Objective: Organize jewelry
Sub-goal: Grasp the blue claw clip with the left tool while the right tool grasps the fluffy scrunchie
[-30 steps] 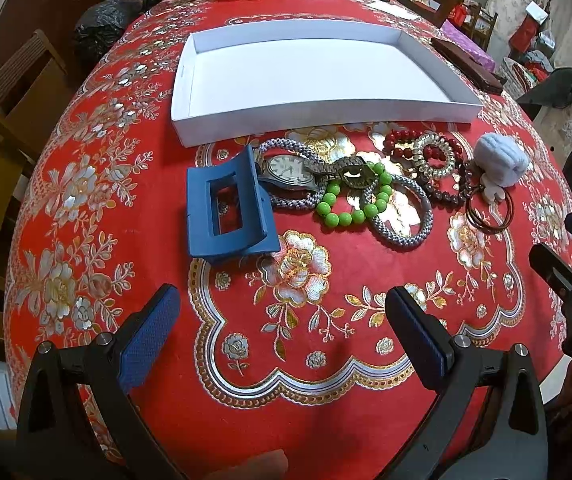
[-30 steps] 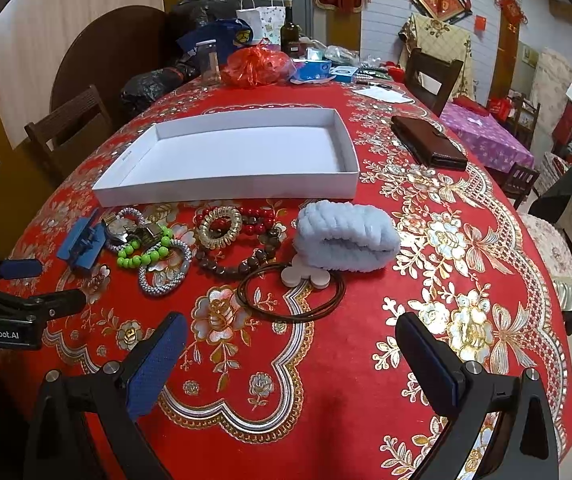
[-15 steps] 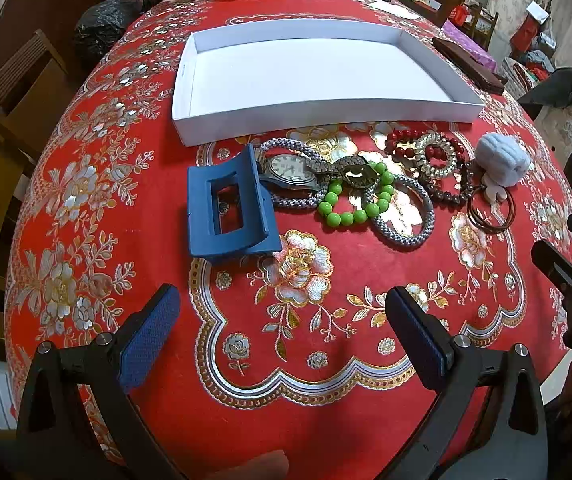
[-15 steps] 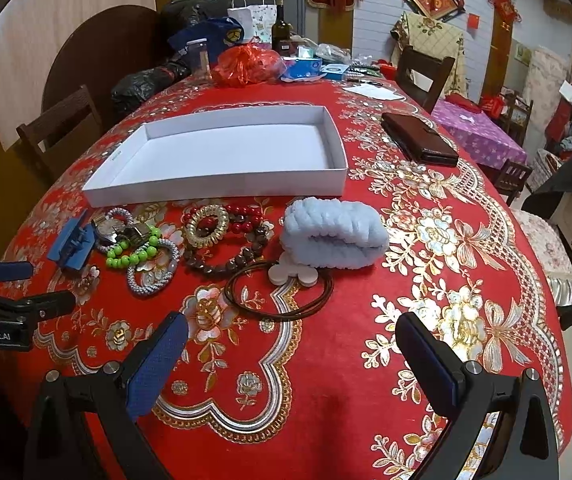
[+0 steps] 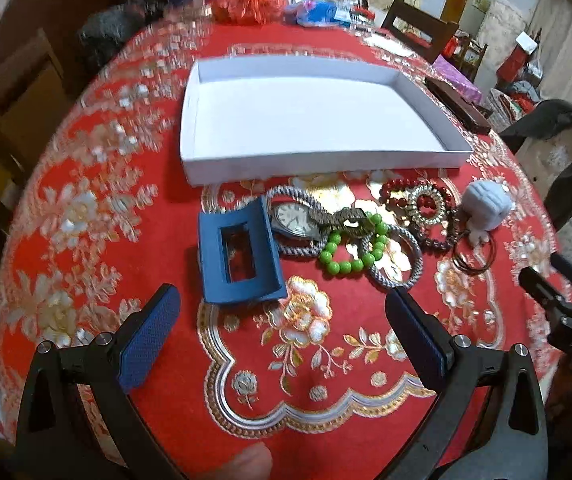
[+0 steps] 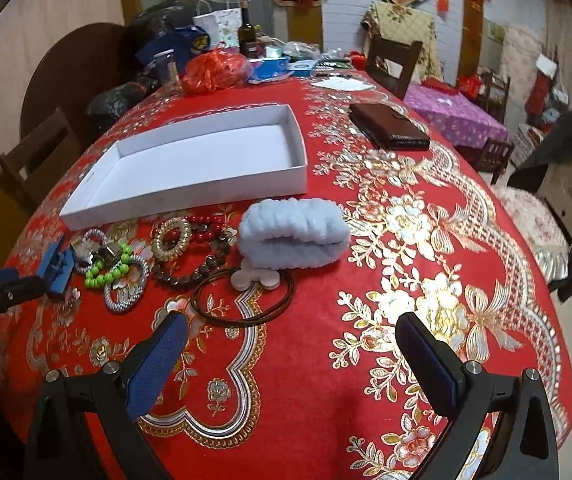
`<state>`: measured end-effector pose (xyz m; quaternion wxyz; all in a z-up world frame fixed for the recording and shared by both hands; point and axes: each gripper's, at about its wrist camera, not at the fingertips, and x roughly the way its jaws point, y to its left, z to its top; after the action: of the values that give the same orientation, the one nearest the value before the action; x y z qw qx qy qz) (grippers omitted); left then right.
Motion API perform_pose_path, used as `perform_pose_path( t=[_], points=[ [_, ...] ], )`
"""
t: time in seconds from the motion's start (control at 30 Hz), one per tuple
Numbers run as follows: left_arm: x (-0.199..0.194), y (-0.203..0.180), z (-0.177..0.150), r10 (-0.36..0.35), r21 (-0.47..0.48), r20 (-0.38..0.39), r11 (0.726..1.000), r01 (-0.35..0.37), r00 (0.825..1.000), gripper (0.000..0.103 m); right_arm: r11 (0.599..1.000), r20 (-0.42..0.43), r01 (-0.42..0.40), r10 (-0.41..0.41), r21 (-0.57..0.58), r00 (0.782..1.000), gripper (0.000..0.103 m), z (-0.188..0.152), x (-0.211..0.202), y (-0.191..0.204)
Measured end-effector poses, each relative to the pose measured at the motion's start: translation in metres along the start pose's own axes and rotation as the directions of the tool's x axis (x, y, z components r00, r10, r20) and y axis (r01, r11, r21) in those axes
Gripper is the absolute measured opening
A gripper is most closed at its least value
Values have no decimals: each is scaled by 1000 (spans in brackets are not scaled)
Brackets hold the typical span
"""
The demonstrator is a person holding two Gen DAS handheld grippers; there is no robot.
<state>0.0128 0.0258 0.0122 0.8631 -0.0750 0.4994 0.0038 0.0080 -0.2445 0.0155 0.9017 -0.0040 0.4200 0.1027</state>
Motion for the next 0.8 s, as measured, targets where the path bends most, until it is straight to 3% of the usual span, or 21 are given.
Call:
perform_pose_path(
  t=[0.17, 0.3, 0.5, 0.67, 0.8],
  points=[
    [4, 39, 8, -41, -156, -55, 987, 32, 998, 102, 1000, -1, -6, 6, 13, 1000, 103, 0, -1, -3],
    [4, 66, 3, 31, -223, -42, 974, -40, 999, 102, 1000, -5, -15, 15, 9, 1000, 103, 0, -1, -2],
    [11, 53, -3, -29, -160, -48, 987, 21, 998, 102, 1000, 2, -26, 26, -3, 1000, 103, 1, -3, 3],
    [17, 46, 4, 37, -115, -46, 992, -42, 998, 102, 1000, 11, -31, 31, -2, 999, 103, 6, -1, 1],
    [17, 43, 25, 45, -76, -86, 996, -51, 995, 101, 996, 7, -82, 82, -26, 997, 103, 44, 3, -2]
  ],
)
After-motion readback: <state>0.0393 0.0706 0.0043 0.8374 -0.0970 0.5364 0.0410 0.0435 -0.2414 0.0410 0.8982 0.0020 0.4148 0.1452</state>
